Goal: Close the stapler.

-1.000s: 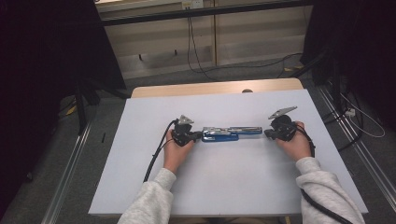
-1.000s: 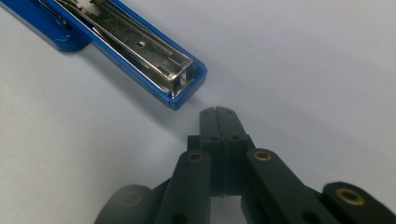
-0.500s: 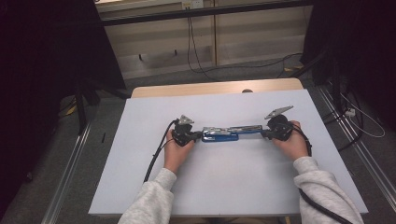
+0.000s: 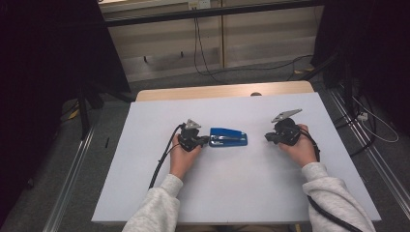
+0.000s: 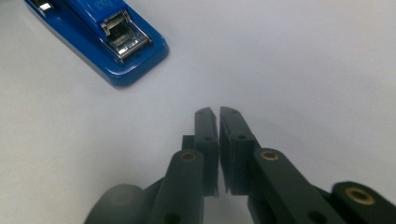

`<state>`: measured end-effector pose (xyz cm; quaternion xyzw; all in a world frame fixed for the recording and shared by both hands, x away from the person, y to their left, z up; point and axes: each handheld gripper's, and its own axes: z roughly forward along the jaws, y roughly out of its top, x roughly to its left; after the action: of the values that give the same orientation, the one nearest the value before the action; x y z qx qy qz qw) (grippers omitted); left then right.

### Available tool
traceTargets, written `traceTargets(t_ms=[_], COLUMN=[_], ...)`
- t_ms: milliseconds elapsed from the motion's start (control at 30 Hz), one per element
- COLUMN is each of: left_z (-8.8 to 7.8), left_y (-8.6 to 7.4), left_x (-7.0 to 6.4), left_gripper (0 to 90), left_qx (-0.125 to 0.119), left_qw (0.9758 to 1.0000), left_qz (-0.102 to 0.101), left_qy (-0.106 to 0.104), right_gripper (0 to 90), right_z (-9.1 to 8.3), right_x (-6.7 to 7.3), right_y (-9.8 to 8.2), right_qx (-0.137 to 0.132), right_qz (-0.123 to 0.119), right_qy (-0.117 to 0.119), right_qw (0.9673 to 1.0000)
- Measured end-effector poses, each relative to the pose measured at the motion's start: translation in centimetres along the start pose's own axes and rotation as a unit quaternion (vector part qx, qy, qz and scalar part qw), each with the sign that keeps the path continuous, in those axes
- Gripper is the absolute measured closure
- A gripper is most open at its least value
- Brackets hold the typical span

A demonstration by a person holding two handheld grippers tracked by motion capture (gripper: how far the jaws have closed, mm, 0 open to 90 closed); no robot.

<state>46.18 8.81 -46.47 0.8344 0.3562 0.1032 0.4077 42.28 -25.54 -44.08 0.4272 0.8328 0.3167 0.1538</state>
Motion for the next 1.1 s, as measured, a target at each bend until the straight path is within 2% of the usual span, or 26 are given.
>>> traceTargets(t_ms=[100, 200, 300, 333, 367, 400, 433, 467, 500, 567, 633, 800, 967, 1100], left_z=[0.0, -0.1, -0.2, -0.3, -0.5, -0.7, -1.3, -1.3, -1.7, -2.4, -3.0, -4.2, -4.9, -5.7], left_y=[0.0, 0.0, -0.1, -0.1, -0.2, -0.3, -0.4, -0.4, -0.5, -0.6, -0.6, -0.5, -0.4, -0.4], left_x=[0.0, 0.1, 0.2, 0.3, 0.5, 0.6, 0.9, 0.9, 1.0, 1.1, 1.1, 0.7, 0.3, 0.3], left_gripper=[90.0, 89.4, 80.3, 73.5, 73.5, 66.1, 62.5, 57.9, 57.9, 51.5, 45.9, 34.4, 25.2, 21.8], left_qx=[-0.001, 0.003, -0.003, -0.005, -0.006, -0.011, -0.014, -0.014, -0.019, -0.031, -0.037, -0.045, -0.047, -0.051], left_qw=[1.0000, 0.9999, 0.9999, 0.9999, 0.9998, 0.9997, 0.9994, 0.9994, 0.9990, 0.9988, 0.9987, 0.9985, 0.9986, 0.9984], left_qz=[-0.003, -0.009, -0.010, -0.011, -0.016, -0.022, -0.033, -0.033, -0.041, -0.036, -0.034, -0.020, -0.008, 0.003], left_qy=[0.002, -0.006, -0.002, 0.002, -0.006, 0.000, 0.001, 0.001, -0.003, -0.009, -0.005, -0.025, -0.025, -0.024], right_gripper=[79.6, 75.2, 69.5, 66.8, 66.8, 62.4, 60.7, 58.9, 58.9, 55.2, 51.3, 45.4, 40.3, 35.7], right_z=[0.1, 0.1, 0.0, 0.0, 0.0, -0.1, -0.1, -0.2, -0.2, -0.4, -0.6, -1.1, -1.6, -1.8], right_x=[0.0, 0.0, 0.0, 0.1, 0.1, 0.3, 0.3, 0.4, 0.4, 0.5, 0.7, 1.3, 2.1, 2.6], right_y=[-0.1, -0.1, -0.1, -0.1, -0.1, -0.1, -0.1, -0.1, -0.1, -0.2, -0.3, -0.6, -1.1, -1.3], right_qx=[0.000, -0.001, -0.003, -0.001, -0.001, -0.001, -0.003, -0.007, -0.007, -0.010, -0.011, -0.015, -0.012, -0.013], right_qz=[0.002, 0.005, 0.012, 0.016, 0.016, 0.018, 0.018, 0.019, 0.019, 0.022, 0.025, 0.023, 0.020, 0.019], right_qy=[0.004, 0.007, 0.012, 0.016, 0.016, 0.019, 0.021, 0.023, 0.023, 0.023, 0.026, 0.030, 0.038, 0.041], right_qw=[1.0000, 1.0000, 0.9999, 0.9997, 0.9997, 0.9997, 0.9996, 0.9995, 0.9995, 0.9994, 0.9993, 0.9992, 0.9990, 0.9989])
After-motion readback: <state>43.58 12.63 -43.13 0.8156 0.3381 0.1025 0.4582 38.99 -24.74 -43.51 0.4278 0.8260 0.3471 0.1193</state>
